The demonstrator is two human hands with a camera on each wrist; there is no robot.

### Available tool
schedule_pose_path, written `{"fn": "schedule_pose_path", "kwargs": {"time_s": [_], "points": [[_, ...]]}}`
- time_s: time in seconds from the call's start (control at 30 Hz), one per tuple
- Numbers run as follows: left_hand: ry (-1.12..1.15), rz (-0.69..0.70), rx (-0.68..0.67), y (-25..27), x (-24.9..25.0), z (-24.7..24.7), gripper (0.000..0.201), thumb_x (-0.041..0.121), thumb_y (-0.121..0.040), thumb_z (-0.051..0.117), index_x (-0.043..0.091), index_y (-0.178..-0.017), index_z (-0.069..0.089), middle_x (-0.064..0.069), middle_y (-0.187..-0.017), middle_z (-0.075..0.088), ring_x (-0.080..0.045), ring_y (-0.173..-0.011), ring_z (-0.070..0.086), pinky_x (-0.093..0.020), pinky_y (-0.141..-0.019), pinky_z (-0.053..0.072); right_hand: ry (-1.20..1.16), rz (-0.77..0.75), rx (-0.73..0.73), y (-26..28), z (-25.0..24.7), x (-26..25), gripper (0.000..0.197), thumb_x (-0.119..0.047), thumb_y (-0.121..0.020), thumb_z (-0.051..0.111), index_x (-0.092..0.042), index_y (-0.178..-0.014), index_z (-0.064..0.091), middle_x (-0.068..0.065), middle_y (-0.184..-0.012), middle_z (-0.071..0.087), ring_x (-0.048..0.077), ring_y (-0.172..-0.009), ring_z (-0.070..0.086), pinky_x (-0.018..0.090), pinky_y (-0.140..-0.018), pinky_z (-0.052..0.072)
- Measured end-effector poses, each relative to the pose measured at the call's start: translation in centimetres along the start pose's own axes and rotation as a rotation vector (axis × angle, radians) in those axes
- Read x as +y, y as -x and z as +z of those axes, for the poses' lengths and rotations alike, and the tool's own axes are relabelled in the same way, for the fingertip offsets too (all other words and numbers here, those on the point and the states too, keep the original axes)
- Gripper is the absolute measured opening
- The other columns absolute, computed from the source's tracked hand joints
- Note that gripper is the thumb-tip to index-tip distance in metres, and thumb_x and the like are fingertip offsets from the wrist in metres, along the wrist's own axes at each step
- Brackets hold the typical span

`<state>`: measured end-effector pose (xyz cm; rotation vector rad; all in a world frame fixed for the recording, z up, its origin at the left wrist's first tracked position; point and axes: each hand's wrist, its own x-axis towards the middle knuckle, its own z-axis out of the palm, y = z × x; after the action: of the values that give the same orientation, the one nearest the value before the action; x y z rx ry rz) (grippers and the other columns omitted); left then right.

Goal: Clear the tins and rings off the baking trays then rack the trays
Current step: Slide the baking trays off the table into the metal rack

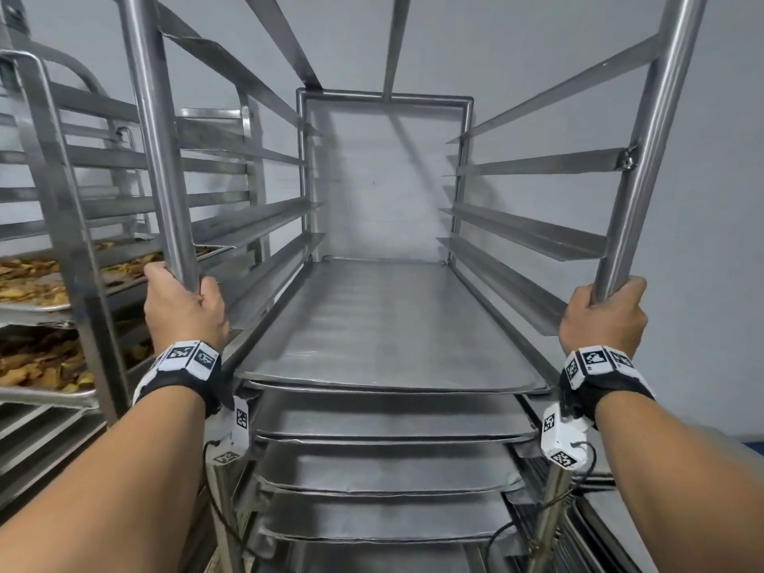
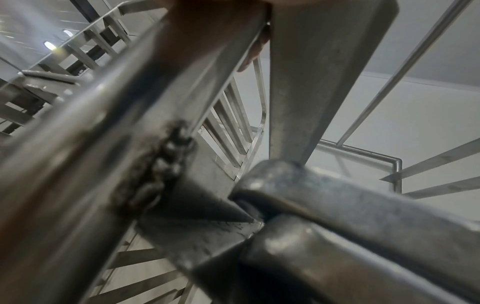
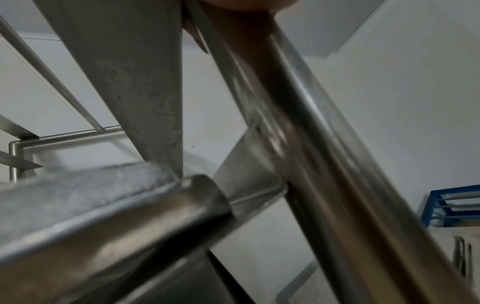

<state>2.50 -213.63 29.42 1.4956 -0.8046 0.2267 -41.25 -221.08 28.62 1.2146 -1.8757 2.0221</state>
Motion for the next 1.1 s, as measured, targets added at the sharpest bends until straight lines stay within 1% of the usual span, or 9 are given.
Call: {"fn": "schedule_pose_path", "kwargs": {"time_s": [0.23,0.33,0.47,0.67,0.77,0.83,0.93,1.0,1.1], "points": [[0.001,-0.039,0.028,-0.3,0.5,3.3,0.029,0.025,-0.094,0.054,0.008,-0.115,0.043,-0.009,-0.099,0.053,-0.028,-0.086,0.054,-0.043,-0.082,0.051,-0.009,-0.004,-0.025,-2.0,2.6,1.3,0.017,-0.020,-0.092,0.046,-0.008,-0.102,0.040,0.011,-0.070,0.051,0.032,-0.060,0.050,0.032,-0.057,0.039],[-0.001,-0.036,0.051,0.0,0.6,4.4,0.028,0.034,-0.088,0.050,0.016,-0.106,0.039,-0.011,-0.094,0.056,-0.038,-0.083,0.062,-0.053,-0.077,0.057,-0.007,0.009,-0.026,-3.1,3.3,2.1,0.018,-0.021,-0.092,0.047,-0.009,-0.103,0.041,0.010,-0.072,0.050,0.032,-0.061,0.048,0.032,-0.058,0.038],[-0.042,-0.044,0.082,0.7,0.9,4.9,0.028,0.031,-0.090,0.051,0.011,-0.105,0.039,-0.013,-0.094,0.056,-0.039,-0.084,0.061,-0.054,-0.076,0.056,0.002,-0.009,-0.021,-4.0,3.7,2.9,0.020,-0.022,-0.091,0.046,-0.008,-0.104,0.041,0.010,-0.073,0.049,0.032,-0.063,0.047,0.033,-0.059,0.038],[-0.078,-0.030,0.054,1.3,1.7,4.3,0.029,0.023,-0.095,0.054,0.006,-0.114,0.040,-0.022,-0.113,0.060,-0.042,-0.099,0.061,-0.051,-0.087,0.052,0.010,-0.041,-0.055,-3.9,3.3,3.2,0.022,-0.023,-0.092,0.045,-0.008,-0.108,0.040,0.010,-0.074,0.053,0.031,-0.062,0.049,0.033,-0.059,0.039],[-0.110,-0.062,0.011,1.5,2.1,3.9,0.031,0.021,-0.096,0.053,0.005,-0.118,0.038,-0.024,-0.119,0.059,-0.045,-0.105,0.060,-0.054,-0.091,0.050,0.031,-0.027,-0.085,-3.7,3.0,2.8,0.025,-0.024,-0.093,0.044,-0.007,-0.111,0.040,0.013,-0.081,0.058,0.032,-0.064,0.050,0.033,-0.060,0.038],[-0.113,-0.101,-0.027,1.5,2.6,3.7,0.032,0.018,-0.097,0.050,0.003,-0.121,0.036,-0.026,-0.124,0.056,-0.046,-0.109,0.058,-0.053,-0.094,0.048,0.053,-0.009,-0.091,-3.5,2.9,2.3,0.026,-0.024,-0.095,0.045,-0.007,-0.114,0.039,0.016,-0.091,0.063,0.036,-0.071,0.058,0.034,-0.061,0.041],[-0.123,-0.202,-0.057,1.6,3.5,4.0,0.038,0.014,-0.098,0.048,0.000,-0.131,0.034,-0.027,-0.133,0.048,-0.046,-0.119,0.053,-0.051,-0.099,0.043,0.117,0.059,-0.128,-2.9,2.5,1.3,0.030,-0.020,-0.097,0.046,-0.006,-0.122,0.038,0.018,-0.108,0.063,0.041,-0.091,0.064,0.045,-0.077,0.048],[-0.119,-0.257,-0.075,2.4,3.7,4.1,0.052,0.017,-0.097,0.051,0.003,-0.141,0.029,-0.027,-0.140,0.042,-0.047,-0.125,0.046,-0.052,-0.103,0.038,0.156,0.095,-0.178,-2.3,2.0,0.6,0.038,-0.014,-0.095,0.048,-0.006,-0.129,0.035,0.020,-0.121,0.058,0.043,-0.105,0.060,0.051,-0.092,0.043],[-0.091,-0.167,-0.164,4.0,2.8,3.7,0.085,0.025,-0.093,0.061,0.007,-0.156,0.007,-0.027,-0.152,0.027,-0.047,-0.136,0.034,-0.050,-0.113,0.028,0.163,0.121,-0.279,-1.1,0.9,0.2,0.067,-0.009,-0.085,0.055,-0.004,-0.144,0.025,0.024,-0.136,0.046,0.043,-0.122,0.048,0.052,-0.104,0.035]]}}
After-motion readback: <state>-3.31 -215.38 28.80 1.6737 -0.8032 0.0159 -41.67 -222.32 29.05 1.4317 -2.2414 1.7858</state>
